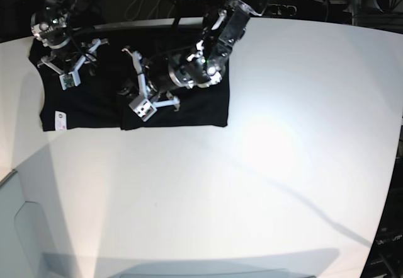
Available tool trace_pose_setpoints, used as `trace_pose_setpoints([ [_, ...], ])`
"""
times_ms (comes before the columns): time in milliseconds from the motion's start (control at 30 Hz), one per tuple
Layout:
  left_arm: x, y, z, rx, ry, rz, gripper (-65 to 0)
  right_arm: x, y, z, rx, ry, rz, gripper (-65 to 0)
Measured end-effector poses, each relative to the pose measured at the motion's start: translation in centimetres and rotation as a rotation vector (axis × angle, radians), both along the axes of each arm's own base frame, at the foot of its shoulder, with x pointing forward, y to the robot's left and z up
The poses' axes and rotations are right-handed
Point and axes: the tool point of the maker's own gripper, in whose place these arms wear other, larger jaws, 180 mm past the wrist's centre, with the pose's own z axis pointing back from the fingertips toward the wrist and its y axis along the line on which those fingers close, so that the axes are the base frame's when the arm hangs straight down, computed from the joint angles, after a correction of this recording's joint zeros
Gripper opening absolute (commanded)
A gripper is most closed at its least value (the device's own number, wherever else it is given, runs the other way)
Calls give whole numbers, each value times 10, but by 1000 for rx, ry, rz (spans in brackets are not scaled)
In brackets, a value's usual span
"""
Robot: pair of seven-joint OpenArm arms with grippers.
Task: Fold the T-shirt properly
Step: 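Lower the folded half onto the other half and press with the left gripper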
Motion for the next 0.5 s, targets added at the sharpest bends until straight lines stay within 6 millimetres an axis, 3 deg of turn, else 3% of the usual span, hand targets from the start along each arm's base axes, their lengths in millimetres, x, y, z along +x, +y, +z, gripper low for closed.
trace_pose_setpoints([
  [133,0,0,0,1,0,0,-386,0,0,0,0,0,0,-325],
  [267,1,0,4,-3,-10,1,-256,0,0,0,0,0,0,-325],
  [433,12,1,64,-103,-152,23,-246,0,0,0,0,1,0,-325],
  [500,15,6,77,-130,-184,43,-246,0,2,0,1,1,5,-325],
])
